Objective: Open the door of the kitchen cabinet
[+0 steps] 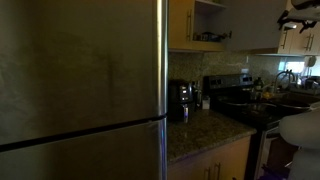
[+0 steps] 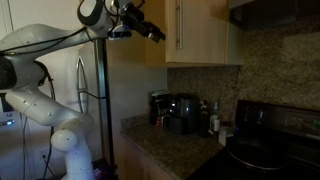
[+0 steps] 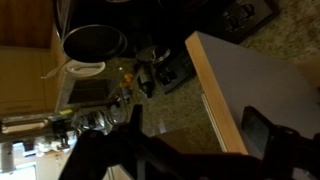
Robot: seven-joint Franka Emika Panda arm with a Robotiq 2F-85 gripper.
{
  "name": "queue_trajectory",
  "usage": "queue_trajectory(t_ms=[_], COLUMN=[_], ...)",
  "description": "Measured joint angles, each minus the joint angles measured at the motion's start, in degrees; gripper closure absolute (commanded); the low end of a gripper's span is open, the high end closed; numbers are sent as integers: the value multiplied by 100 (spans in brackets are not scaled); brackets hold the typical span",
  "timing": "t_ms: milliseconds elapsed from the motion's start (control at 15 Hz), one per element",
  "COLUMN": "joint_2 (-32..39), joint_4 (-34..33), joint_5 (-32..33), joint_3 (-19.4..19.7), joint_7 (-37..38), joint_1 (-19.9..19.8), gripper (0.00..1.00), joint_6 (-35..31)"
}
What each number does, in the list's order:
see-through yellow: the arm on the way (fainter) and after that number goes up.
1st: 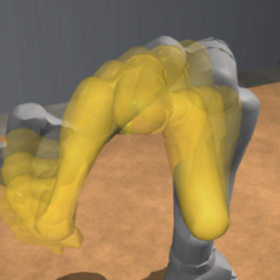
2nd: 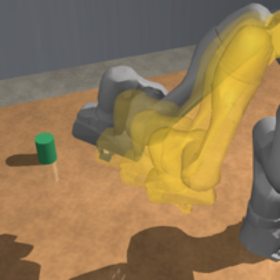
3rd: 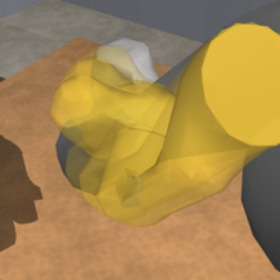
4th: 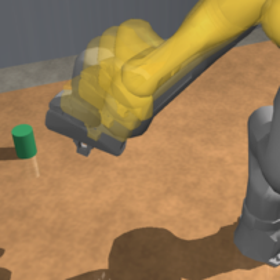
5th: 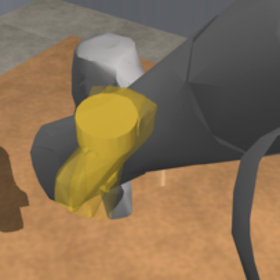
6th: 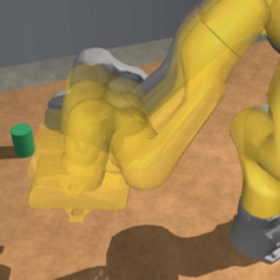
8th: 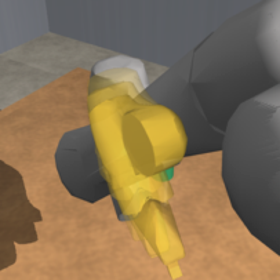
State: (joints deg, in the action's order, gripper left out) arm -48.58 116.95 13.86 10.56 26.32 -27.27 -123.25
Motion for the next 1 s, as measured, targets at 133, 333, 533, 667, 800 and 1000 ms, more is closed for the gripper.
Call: queue_trajectory(t_ms=[133,333,533,667,800,1000], joint_2=[155,555,788,638,283,-386], joint_4=[53,85,193,487,913,1509], joint_5=[-7,-181,-861,-1306,-1740,-2471], joint_3=[531,1264,1343,1012,564,25], joint_7=[38,106,284,579,966,1466], joint_1=[-147,-309,-334,-333,-314,-131], gripper=[0,0,0,0,0,0], joint_6=[-19,-42,282,676,1124,1758])
